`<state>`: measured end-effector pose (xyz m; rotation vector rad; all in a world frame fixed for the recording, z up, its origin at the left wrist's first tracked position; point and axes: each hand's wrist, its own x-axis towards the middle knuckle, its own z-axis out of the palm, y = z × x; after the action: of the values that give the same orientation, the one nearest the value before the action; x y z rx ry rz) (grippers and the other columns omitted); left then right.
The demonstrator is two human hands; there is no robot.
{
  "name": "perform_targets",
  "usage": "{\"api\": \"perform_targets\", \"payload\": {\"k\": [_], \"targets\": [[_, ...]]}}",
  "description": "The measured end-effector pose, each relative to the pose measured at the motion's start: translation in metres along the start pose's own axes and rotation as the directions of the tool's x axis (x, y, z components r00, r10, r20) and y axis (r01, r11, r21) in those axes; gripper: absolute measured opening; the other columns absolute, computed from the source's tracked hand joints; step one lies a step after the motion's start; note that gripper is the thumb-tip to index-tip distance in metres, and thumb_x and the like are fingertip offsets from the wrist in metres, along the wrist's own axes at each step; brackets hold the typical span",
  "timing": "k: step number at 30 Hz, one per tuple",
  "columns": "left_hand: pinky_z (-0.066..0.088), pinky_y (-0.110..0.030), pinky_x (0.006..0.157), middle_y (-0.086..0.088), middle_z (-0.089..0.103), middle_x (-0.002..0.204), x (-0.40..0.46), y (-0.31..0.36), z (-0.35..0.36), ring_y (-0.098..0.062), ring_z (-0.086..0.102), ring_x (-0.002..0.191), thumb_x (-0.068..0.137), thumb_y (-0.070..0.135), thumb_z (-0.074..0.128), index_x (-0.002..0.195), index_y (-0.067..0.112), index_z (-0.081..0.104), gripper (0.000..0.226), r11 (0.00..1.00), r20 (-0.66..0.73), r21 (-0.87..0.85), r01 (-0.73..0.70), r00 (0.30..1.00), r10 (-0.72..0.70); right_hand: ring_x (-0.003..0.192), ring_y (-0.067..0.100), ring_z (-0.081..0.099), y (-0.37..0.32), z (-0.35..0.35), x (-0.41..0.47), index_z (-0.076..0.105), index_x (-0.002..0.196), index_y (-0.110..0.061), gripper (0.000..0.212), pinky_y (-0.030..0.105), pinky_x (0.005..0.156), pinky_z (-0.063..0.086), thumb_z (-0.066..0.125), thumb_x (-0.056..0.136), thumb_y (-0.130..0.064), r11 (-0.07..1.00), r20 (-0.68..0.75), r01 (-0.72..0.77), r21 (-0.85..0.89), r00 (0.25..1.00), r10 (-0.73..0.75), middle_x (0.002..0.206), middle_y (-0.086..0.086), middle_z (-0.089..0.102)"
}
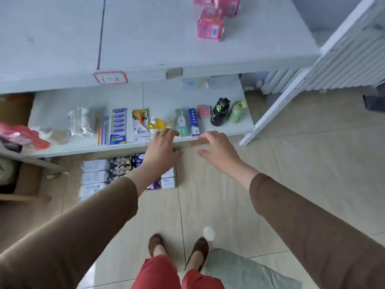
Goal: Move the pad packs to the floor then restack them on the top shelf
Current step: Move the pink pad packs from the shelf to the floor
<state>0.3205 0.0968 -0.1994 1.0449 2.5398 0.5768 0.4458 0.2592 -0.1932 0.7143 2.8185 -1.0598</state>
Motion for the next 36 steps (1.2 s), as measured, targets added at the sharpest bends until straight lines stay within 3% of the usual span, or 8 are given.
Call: {"api": "perform_targets", "payload": {"k": [6,12,20,23,27,30,36], "targets": [[0.031,-0.032,0.103,-0.001,0.048,0.135,0.042,0.052,-0.094,-0.024,0.039,0.126,0.085,0.029,0.07,0.133,0.017,0.05,0.053,0.996,-0.139,-0.027,-0.09,0.987,0.085,0.119,0.018,0.044,-0.047,-0.105,0.028,0.058,0.126,-0.02,0.037,0.024,0.085,0.031,0.067,0.09,-0.027,0.997,-0.103,0.074,-0.013,0.992,-0.075,0.122,-0.003,0.055],[0.031,-0.032,0.102,-0.003,0.05,0.133,0.114,0.069,-0.151,-0.025,0.041,0.124,0.086,0.03,0.07,0.131,0.018,0.051,0.051,0.99,-0.194,-0.084,-0.112,0.977,0.094,0.131,0.019,0.041,-0.067,-0.171,0.093,0.052,0.134,-0.021,0.045,0.03,0.096,0.038,0.064,0.092,-0.031,0.997,-0.181,0.06,-0.041,0.981,-0.067,0.139,-0.002,0.051],[0.035,-0.033,0.101,-0.005,0.049,0.136,0.209,0.085,-0.183,-0.025,0.043,0.126,0.088,0.033,0.068,0.134,0.016,0.049,0.053,0.989,-0.175,-0.1,-0.113,0.98,0.095,0.12,0.022,0.053,-0.054,-0.216,0.188,0.048,0.135,-0.013,0.057,0.031,0.087,0.04,0.06,0.093,-0.05,0.992,-0.261,-0.061,0.113,0.961,0.089,0.136,0.003,0.055],[0.038,-0.035,0.1,-0.005,0.05,0.136,0.244,0.086,-0.187,-0.024,0.046,0.125,0.09,0.035,0.067,0.134,0.015,0.049,0.052,0.99,-0.17,-0.104,-0.095,0.983,0.077,0.123,0.027,0.053,-0.05,-0.219,0.229,0.045,0.137,-0.01,0.062,0.038,0.097,0.045,0.055,0.094,-0.053,0.981,-0.242,-0.117,0.158,0.958,0.153,0.137,0.008,0.053],[0.042,-0.036,0.098,-0.005,0.052,0.134,0.303,0.088,-0.19,-0.022,0.052,0.119,0.092,0.04,0.063,0.133,0.014,0.049,0.051,0.983,-0.193,-0.181,-0.019,0.981,-0.016,0.115,0.032,0.058,-0.043,-0.217,0.278,0.048,0.129,-0.011,0.053,0.045,0.099,0.048,0.052,0.095,-0.052,0.969,-0.2,-0.118,0.215,0.966,0.162,0.125,0.012,0.059],[0.046,-0.037,0.095,-0.005,0.053,0.132,0.357,0.093,-0.194,-0.021,0.054,0.115,0.093,0.045,0.06,0.136,0.015,0.046,0.055,0.952,-0.202,-0.296,0.079,0.969,-0.143,0.108,0.032,0.059,-0.032,-0.211,0.303,0.052,0.121,-0.011,0.053,0.042,0.094,0.049,0.058,0.091,-0.054,0.973,-0.113,-0.115,0.198,0.984,0.139,0.117,0.011,0.06],[0.043,-0.041,0.102,-0.013,0.045,0.144,0.46,0.099,-0.201,-0.028,0.049,0.126,0.095,0.052,0.053,0.15,0.014,0.031,0.069,0.902,-0.148,-0.367,0.227,0.943,-0.297,0.099,0.027,0.059,-0.009,-0.213,0.32,0.054,0.109,-0.011,0.048,0.045,0.09,0.049,0.072,0.085,-0.049,0.968,0.008,0.034,0.247,0.999,-0.037,0.106,0.008,0.062]]}}
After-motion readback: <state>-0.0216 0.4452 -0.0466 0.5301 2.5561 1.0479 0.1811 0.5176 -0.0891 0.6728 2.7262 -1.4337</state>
